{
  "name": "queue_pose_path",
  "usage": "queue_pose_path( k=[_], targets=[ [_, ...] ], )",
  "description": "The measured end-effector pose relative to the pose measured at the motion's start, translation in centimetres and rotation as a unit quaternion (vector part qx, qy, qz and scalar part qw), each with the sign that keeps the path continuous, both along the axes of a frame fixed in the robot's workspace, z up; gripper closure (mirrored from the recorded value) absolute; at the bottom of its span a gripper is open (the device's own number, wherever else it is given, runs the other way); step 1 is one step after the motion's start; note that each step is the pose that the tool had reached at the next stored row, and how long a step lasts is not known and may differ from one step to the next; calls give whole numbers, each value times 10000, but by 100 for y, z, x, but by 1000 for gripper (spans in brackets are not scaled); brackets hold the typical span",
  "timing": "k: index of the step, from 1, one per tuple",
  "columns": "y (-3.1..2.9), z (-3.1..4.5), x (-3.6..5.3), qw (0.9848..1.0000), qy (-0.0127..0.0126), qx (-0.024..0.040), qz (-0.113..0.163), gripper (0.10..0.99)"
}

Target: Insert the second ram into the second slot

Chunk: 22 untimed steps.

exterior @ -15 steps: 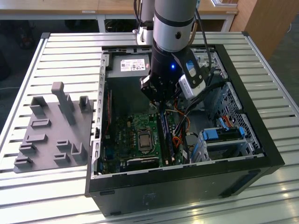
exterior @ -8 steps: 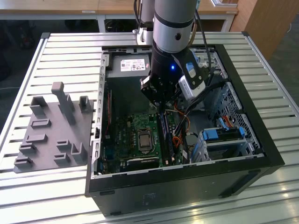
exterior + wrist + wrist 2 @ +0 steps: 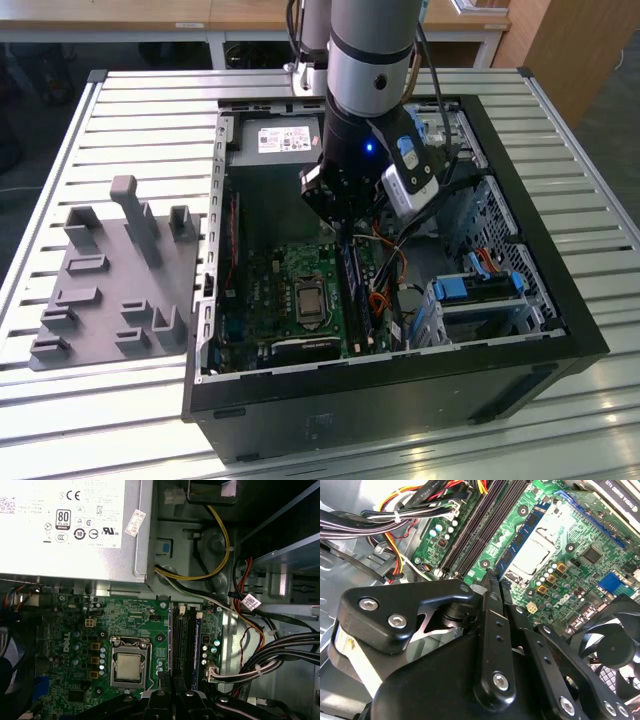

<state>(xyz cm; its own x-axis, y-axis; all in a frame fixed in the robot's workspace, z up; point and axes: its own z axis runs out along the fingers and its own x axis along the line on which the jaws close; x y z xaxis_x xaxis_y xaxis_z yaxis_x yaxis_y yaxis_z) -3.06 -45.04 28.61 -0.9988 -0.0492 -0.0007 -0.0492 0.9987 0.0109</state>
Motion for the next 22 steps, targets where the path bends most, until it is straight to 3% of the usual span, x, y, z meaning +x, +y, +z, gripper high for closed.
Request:
queue_pose_path(
  k=[22],
  targets=[
    [0,-53,0,10000,0,0,0,949]
  ],
)
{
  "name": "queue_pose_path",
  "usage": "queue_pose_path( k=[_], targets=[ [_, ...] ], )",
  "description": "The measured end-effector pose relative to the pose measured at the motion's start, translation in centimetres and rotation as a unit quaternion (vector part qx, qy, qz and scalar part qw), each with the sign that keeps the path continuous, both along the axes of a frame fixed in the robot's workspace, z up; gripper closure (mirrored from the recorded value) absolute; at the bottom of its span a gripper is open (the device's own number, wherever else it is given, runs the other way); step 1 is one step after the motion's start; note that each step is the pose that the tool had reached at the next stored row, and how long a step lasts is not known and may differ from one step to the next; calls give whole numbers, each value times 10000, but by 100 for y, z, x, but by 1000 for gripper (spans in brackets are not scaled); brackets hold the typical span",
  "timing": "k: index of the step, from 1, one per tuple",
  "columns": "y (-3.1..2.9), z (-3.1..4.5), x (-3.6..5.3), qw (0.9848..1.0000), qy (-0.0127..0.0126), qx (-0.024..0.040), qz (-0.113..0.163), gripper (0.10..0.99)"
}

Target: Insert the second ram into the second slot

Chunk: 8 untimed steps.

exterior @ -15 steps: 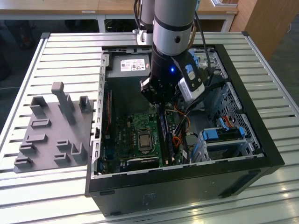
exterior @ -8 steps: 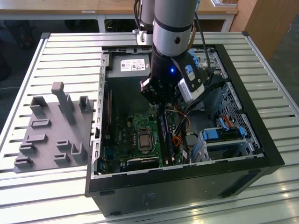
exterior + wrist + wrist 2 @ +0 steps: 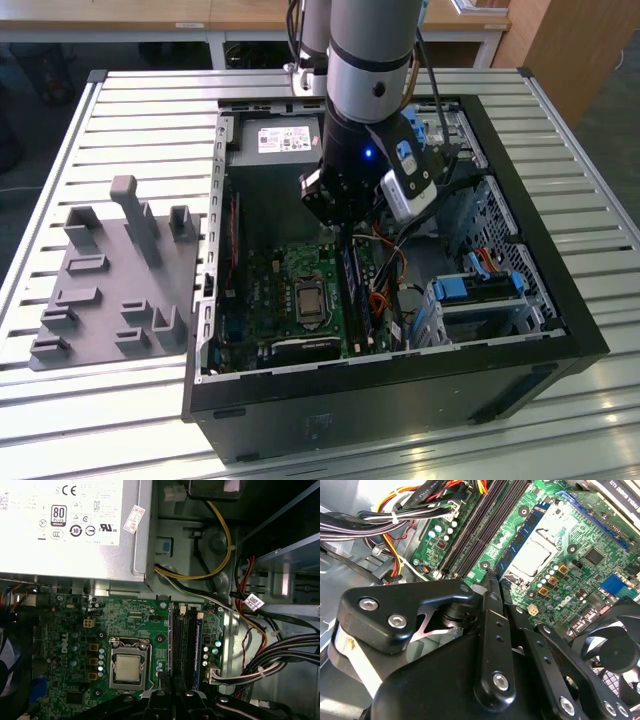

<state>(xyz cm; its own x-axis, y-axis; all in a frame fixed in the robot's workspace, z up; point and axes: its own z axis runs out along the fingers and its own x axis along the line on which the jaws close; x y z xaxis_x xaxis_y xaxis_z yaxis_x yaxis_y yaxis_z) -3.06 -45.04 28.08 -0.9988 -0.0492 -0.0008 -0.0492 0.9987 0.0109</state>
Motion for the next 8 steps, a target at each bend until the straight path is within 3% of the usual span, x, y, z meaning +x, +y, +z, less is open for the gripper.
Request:
queue_pose_path(
  k=[8],
  targets=[
    [0,-15,0,10000,0,0,0,949]
  ],
)
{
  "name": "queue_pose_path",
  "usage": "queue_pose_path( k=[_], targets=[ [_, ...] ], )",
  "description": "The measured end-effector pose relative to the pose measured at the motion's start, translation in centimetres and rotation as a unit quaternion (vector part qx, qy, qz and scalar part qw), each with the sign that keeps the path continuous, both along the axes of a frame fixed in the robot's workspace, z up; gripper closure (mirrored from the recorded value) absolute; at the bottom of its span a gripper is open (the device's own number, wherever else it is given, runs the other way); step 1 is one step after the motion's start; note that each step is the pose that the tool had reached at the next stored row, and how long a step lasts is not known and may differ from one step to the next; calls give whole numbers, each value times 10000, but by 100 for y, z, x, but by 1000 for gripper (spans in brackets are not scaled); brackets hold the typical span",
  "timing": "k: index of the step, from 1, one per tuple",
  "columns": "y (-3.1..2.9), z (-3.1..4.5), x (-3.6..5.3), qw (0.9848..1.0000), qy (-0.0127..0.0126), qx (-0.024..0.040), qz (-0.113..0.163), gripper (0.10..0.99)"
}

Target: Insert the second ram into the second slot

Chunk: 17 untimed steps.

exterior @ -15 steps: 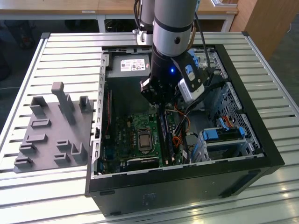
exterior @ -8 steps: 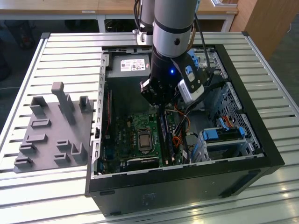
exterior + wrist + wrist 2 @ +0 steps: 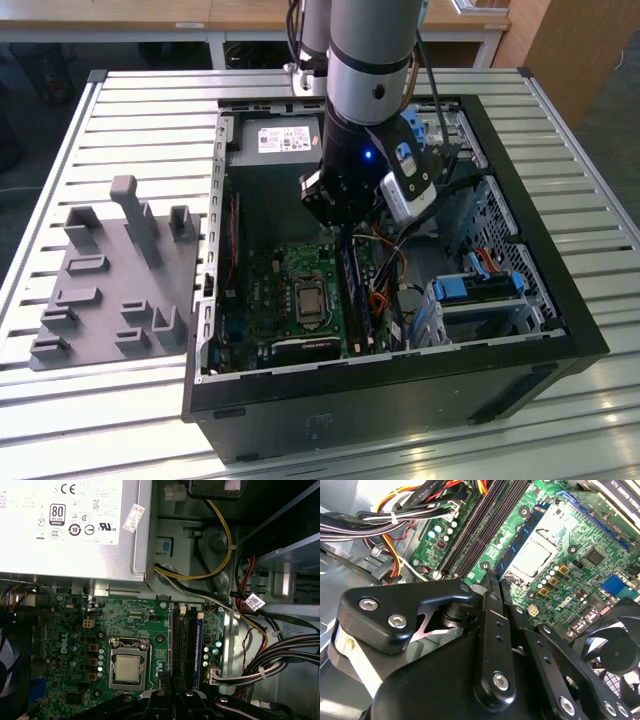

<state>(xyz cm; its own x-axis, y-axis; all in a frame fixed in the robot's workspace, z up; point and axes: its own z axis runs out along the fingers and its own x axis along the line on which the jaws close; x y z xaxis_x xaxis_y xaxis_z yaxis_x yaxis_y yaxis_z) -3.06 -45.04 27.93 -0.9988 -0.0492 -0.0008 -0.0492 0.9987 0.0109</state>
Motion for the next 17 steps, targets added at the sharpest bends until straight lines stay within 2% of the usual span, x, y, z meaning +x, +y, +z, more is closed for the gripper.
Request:
queue_pose_path(
  k=[17],
  targets=[
    [-6,-71,0,10000,0,0,1,949]
  ],
)
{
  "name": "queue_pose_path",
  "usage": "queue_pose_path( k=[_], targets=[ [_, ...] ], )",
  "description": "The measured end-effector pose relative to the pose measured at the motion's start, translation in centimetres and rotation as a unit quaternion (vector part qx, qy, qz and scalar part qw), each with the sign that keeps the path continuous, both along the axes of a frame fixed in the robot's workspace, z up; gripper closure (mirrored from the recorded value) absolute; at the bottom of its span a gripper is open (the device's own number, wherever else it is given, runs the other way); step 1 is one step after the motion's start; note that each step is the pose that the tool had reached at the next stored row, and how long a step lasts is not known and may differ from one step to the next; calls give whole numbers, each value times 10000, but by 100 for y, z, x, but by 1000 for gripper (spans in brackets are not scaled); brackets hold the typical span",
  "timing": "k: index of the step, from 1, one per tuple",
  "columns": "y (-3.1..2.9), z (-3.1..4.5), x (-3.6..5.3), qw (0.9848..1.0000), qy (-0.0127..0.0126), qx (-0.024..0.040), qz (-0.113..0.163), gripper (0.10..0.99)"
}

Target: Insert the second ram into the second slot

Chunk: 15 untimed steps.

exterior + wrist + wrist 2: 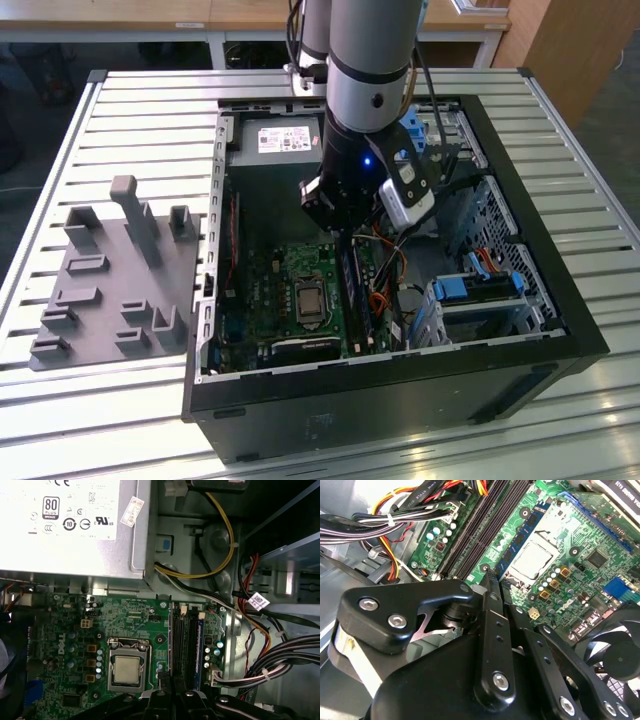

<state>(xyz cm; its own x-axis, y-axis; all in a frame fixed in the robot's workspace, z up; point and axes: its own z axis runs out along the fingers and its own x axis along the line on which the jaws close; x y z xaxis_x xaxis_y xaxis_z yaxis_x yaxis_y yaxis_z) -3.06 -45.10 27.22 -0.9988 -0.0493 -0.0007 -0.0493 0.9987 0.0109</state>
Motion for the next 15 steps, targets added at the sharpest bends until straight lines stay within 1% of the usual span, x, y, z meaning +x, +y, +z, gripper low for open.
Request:
queue_pose_path(
  k=[5,12,15],
  targets=[
    [-4,-36,-2,10000,2,-1,-1,949],
    [-11,-47,-6,10000,1,-4,2,949],
    [-13,-56,-7,10000,6,-5,2,949]
  ],
)
